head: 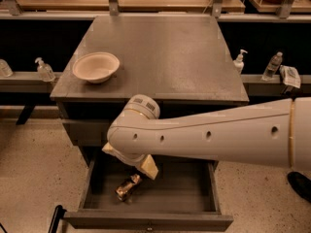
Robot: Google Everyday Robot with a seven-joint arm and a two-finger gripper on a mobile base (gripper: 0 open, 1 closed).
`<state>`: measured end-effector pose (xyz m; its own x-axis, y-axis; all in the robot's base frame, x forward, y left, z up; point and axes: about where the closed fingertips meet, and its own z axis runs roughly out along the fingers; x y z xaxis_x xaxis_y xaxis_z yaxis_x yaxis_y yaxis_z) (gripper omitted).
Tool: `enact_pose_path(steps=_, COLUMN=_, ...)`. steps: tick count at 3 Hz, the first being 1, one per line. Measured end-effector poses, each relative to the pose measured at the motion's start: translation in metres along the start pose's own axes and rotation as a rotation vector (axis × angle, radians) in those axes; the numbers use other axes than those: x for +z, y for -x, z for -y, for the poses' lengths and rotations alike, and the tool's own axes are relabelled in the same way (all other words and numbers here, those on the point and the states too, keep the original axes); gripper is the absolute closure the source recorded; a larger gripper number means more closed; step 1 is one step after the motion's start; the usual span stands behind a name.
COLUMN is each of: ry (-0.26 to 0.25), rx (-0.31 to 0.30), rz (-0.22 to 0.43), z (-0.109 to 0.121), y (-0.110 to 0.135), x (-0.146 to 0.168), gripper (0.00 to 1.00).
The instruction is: Pick orange can from middle drawer and place on counter
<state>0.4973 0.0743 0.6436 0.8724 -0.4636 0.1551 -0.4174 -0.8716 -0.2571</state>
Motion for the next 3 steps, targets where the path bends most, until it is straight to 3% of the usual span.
enact_pose_path(steps=1, ry=-0.085, rx=-0.054, rz=0.058, z=0.0198, y=0.0210, x=0.0533, gripper=0.00)
enact_pose_path(steps=3, ry=-0.116, rx=-0.060, rz=0.059, z=0.0264, y=0.0210, x=0.0565, gripper=0.00)
